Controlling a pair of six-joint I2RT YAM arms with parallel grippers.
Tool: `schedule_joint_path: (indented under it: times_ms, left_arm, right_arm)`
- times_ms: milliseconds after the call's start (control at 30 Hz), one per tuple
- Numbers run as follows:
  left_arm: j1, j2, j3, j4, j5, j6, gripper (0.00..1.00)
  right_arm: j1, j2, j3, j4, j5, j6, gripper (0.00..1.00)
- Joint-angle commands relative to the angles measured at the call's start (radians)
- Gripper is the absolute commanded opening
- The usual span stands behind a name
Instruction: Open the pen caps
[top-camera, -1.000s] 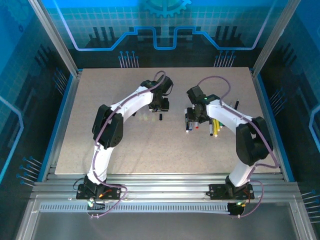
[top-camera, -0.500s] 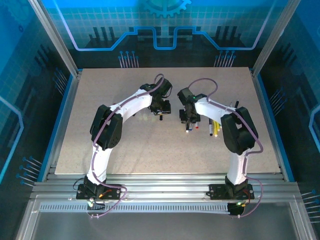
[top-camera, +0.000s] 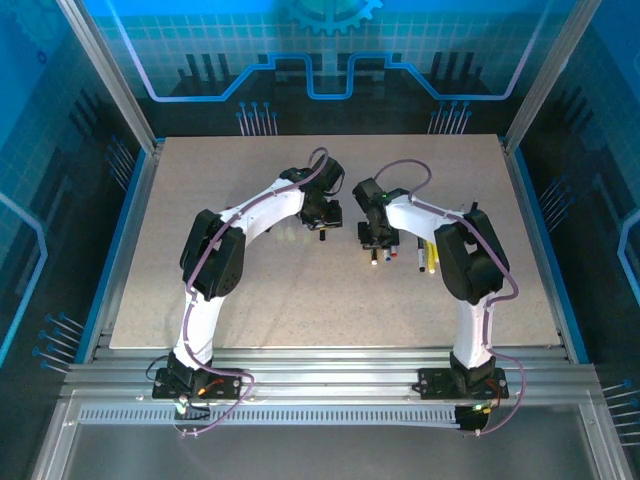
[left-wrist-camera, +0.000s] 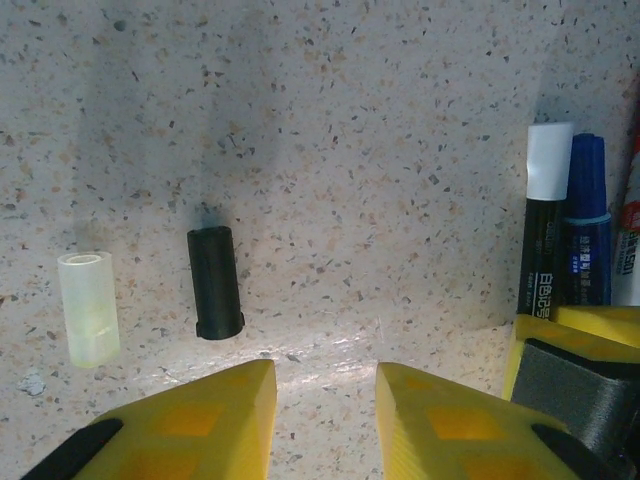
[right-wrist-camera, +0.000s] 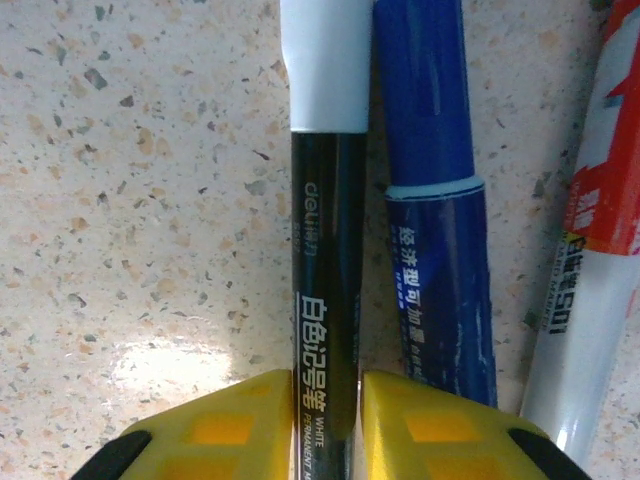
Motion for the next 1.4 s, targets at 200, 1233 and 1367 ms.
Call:
schedule_joint_path:
  times_ms: [200, 1233, 1367]
  left_arm:
    - [0.008, -0.031, -0.029, 0.021, 0.031, -0.03, 0.32]
    - [0.006, -0.044, -0.054, 0.087, 0.113, -0.102, 0.5]
    - [0.006, -0.03, -0.051, 0.085, 0.121, -0.105, 0.49]
  right_arm:
    - [0.022, 0.055, 0.005, -0.009, 0.01, 0.025, 0.2]
    - [-0.006, -0.278, -0.314, 0.39, -0.486, 0.005, 0.0]
    - [-0.005, -0.312, -0.312, 0.39, -0.506, 0.012, 0.0]
